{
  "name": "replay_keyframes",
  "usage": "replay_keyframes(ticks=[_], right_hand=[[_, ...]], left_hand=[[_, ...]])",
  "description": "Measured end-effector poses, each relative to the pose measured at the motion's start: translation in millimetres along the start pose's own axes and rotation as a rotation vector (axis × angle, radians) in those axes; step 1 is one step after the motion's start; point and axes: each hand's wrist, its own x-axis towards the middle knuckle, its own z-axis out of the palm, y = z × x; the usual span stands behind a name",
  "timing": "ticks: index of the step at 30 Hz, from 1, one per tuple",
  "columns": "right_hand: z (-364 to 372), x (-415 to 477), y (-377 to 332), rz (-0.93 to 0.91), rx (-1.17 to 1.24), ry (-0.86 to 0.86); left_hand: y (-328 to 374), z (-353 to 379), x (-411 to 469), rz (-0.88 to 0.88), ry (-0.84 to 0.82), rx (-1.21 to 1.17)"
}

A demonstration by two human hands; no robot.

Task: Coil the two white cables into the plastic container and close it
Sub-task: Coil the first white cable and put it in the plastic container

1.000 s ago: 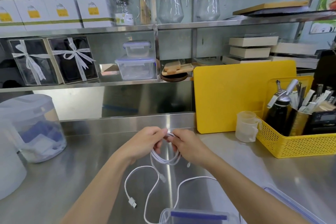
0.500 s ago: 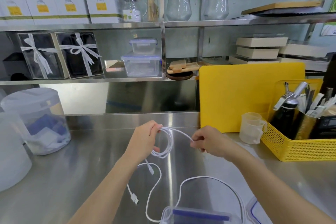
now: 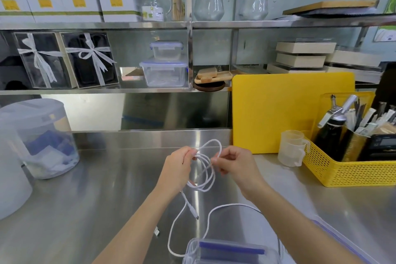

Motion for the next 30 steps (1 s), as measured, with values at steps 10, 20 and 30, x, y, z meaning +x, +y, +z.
replay_keyframes(ticks=[10, 20, 30], right_hand=[[20, -8, 19, 0.136, 0.295, -0.062], [5, -13, 21, -0.093, 0.06, -0.261], [-31, -14, 35, 0.038, -0.049, -0.222]], left_hand=[[18, 11, -8, -0.042, -0.067, -0.173], [10, -8, -1, 0.053, -0.018, 0.014], [11, -29, 6, 0.029, 0.013, 0.023]])
